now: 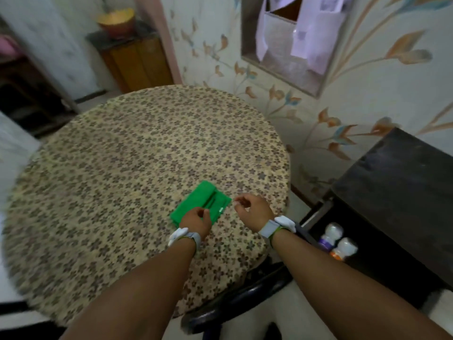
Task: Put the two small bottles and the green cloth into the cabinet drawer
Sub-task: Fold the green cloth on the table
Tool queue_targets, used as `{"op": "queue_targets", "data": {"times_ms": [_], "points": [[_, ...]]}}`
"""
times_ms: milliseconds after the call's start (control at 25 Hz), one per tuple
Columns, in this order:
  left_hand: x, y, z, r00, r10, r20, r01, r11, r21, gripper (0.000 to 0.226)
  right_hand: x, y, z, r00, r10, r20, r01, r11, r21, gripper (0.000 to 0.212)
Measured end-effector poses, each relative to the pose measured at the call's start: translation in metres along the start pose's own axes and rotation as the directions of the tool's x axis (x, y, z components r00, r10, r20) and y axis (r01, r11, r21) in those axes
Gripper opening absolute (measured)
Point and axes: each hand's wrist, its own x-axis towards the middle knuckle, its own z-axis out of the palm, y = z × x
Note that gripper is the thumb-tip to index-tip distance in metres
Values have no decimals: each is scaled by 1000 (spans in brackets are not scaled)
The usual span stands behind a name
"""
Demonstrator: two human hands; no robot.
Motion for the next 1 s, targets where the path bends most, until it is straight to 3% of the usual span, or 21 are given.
{"op": "queue_targets", "data": {"times_ms": [80, 160, 320, 440, 560, 640, 720, 840, 920, 1000], "points": [[19, -26, -19, 976, -219, -7, 218, 974, -61, 49, 35, -9, 29, 988, 58, 144, -47, 996, -80, 40], [34, -43, -29, 907, -421, 31, 419, 888, -189, 53, 68, -11, 48, 965, 120, 234, -79, 981, -178, 54], [69, -66, -26, 799, -582, 150, 601, 768, -220, 85, 140, -14, 75, 934, 198, 296, -85, 931, -356, 75], [80, -75, -15, 822, -541, 176, 569, 777, -268, 86, 171, -4, 91, 934, 213, 288, -68, 895, -440, 82], [83, -87, -4, 827, -523, 207, 559, 722, -409, 90, 181, 8, 104, 947, 213, 241, -93, 898, -429, 82], [74, -82, -8, 829, -508, 235, 551, 665, -504, 66, 182, 17, 109, 941, 231, 248, -130, 922, -363, 69], [68, -77, -10, 851, -468, 238, 509, 622, -595, 49, 173, 18, 104, 907, 318, 274, -247, 932, -265, 69], [53, -53, -21, 904, -356, 236, 409, 563, -718, 35, 148, 6, 82, 896, 396, 203, -415, 908, 58, 53], [47, -29, -25, 921, -297, 253, 380, 535, -755, 16, 135, 1, 52, 909, 396, 128, -415, 887, 203, 55], [43, 3, -27, 936, -200, 290, 352, 540, -765, 19, 118, 1, 13, 918, 395, 29, -383, 865, 323, 67]]}}
